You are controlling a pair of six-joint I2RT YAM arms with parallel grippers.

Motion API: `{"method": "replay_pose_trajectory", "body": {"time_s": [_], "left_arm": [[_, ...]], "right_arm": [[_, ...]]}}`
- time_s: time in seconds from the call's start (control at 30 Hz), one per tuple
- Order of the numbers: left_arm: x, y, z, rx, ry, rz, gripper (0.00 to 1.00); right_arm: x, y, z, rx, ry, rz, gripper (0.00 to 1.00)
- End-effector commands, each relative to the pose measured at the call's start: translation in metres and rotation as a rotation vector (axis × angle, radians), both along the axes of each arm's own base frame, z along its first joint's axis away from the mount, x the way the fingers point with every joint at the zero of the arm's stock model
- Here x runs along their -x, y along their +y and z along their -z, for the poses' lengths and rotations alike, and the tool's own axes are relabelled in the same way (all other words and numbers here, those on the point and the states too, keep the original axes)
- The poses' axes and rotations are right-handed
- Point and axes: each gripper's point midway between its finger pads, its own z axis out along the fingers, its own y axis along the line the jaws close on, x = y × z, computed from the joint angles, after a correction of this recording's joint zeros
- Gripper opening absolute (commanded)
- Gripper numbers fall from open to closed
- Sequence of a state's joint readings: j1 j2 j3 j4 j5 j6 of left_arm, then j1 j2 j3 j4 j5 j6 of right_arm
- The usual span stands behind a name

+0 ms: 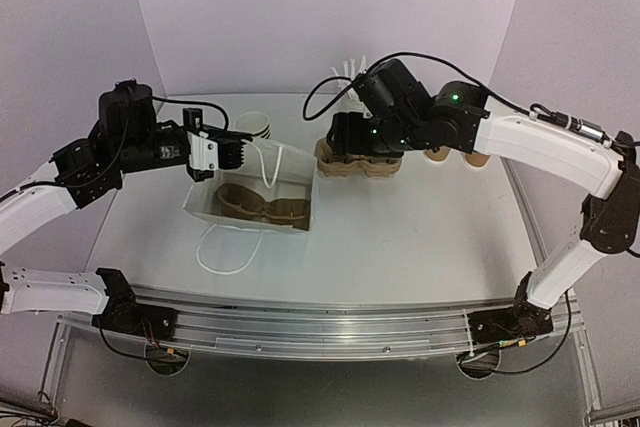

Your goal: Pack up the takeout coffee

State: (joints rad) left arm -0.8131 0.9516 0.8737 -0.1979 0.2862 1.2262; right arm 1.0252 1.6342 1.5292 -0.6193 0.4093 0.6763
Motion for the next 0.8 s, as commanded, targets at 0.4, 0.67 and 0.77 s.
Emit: {"method": "replay_pose_trajectory", "body": {"time_s": [0.4, 0.67, 0.77], "left_arm": [[0.08, 0.03, 0.016, -0.034, 0.246, 0.145, 0.0], [0.084, 0.027, 0.03, -0.04, 0.385, 0.134, 0.0], [0.086, 0.028, 0.035, -0.048, 0.411, 0.134, 0.0]], "right_arm": [[0.032, -0.009, 0.055, -0.052, 0.216, 0.022, 0.77], [0.037, 0.0, 0.069, -0.047, 0.268, -0.007, 0.76], [0.035, 0.005, 0.066, -0.055, 0.266, -0.017, 0.75]]}}
